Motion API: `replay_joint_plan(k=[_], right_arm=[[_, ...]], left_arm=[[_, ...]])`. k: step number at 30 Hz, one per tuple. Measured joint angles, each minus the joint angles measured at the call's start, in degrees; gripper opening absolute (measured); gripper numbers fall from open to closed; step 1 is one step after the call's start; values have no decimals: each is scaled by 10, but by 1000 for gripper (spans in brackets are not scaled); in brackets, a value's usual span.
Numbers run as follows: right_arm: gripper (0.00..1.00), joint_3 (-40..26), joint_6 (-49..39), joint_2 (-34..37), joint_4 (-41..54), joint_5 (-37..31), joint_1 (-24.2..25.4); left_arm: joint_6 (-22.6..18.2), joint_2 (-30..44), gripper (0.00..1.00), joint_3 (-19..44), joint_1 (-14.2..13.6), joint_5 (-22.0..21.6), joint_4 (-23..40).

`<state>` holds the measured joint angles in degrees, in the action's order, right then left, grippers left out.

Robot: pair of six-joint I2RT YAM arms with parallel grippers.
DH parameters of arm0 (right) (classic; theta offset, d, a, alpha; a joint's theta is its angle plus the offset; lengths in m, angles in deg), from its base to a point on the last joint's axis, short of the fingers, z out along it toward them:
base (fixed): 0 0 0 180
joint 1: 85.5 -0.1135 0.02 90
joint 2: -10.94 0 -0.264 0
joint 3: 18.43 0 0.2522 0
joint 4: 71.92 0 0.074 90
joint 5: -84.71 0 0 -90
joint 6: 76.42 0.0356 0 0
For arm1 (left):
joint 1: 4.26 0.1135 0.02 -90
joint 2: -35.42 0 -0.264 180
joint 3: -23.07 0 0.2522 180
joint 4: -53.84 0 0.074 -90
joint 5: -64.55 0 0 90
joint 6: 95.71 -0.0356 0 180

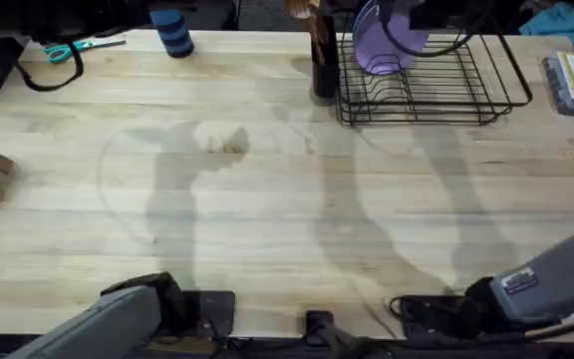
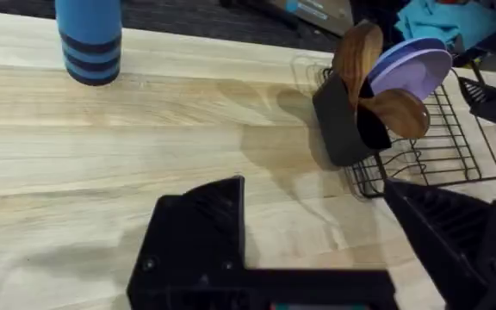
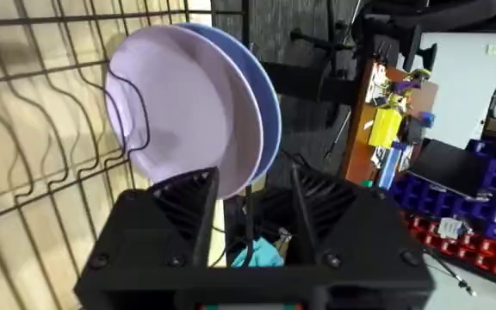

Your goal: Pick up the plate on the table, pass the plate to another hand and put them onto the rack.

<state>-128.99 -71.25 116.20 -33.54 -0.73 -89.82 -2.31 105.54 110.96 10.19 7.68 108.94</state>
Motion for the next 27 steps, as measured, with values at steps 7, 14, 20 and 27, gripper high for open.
replay_joint_plan(k=[7, 14, 20, 27], right_arm=[[992, 0, 4, -101, 132, -1, 0], [992, 0, 43, -178, 199, -22, 0], [993, 0, 134, -237, 281, -41, -2], [992, 0, 276, -288, 318, -46, -4]], left_arm=[[0, 0, 995, 0, 0, 0, 0], [0, 0, 995, 0, 0, 0, 0], [0, 0, 995, 0, 0, 0, 0], [0, 0, 995, 0, 0, 0, 0]])
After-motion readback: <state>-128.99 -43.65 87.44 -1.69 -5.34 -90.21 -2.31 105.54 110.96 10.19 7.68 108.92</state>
